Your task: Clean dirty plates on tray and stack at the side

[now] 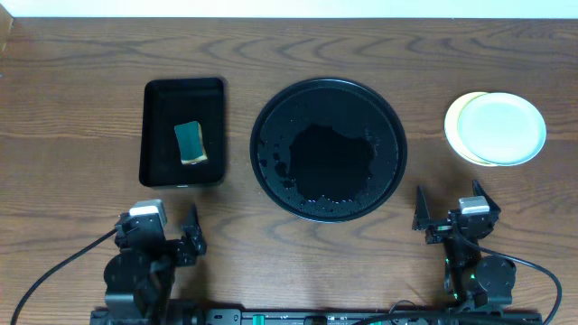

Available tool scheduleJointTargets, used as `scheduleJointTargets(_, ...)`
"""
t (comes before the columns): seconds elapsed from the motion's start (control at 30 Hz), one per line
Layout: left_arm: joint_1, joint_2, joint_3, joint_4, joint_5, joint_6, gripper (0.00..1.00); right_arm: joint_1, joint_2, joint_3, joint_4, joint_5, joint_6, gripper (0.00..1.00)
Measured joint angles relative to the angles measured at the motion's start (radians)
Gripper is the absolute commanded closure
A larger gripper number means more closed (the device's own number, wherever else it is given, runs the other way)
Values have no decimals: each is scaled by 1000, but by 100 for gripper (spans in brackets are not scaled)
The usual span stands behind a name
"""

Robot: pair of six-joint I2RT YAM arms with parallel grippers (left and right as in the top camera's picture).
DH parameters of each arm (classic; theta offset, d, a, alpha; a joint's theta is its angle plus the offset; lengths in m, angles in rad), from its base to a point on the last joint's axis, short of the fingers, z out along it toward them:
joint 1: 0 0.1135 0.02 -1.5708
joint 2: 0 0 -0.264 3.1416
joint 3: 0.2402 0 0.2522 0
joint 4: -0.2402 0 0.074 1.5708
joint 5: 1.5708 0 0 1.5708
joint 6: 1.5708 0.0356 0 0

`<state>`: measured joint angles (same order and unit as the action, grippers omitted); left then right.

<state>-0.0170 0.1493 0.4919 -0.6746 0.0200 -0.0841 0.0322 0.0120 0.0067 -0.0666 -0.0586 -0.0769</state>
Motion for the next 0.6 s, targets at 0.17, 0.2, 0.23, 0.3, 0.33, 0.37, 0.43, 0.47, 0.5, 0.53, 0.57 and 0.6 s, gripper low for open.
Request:
scheduleJointTargets(0.17, 0, -75, -90, 338, 9, 0, 15, 0, 0, 0, 0, 0, 0, 1)
scheduleJointTargets(0.2, 0, -90, -110, 412, 12, 0, 15, 0, 0, 0, 0, 0, 0, 1)
scheduleJointTargets(0.23, 0, -105, -132, 492, 19, 0, 15, 0, 0, 0, -1, 0, 0, 1)
scheduleJointTargets(0.3, 0, -128, -174, 636, 35, 0, 15, 0, 0, 0, -1, 0, 0, 1)
scheduleJointTargets(0.33, 0, -135, -198, 705, 45, 0, 15, 0, 0, 0, 0, 0, 0, 1)
scheduleJointTargets(0.37, 0, -138, -210, 752, 52, -1, 15, 0, 0, 0, 0, 0, 0, 1)
scheduleJointTargets(0.43, 0, -140, -243, 820, 69, -1, 14, 0, 0, 0, -1, 0, 0, 1)
scheduleJointTargets(0.47, 0, -140, -256, 832, 77, 0, 14, 0, 0, 0, 0, 0, 0, 1)
scheduleJointTargets(0.5, 0, -140, -270, 840, 87, -1, 15, 0, 0, 0, 0, 0, 0, 1)
scheduleJointTargets(0.53, 0, -140, -283, 840, 94, -2, 14, 0, 0, 0, 0, 0, 0, 1)
scheduleJointTargets(0.57, 0, -140, -301, 843, 99, -6, 15, 0, 0, 0, 0, 0, 0, 1)
scheduleJointTargets(0.6, 0, -140, -319, 843, 106, -14, 14, 0, 0, 0, 0, 0, 0, 1)
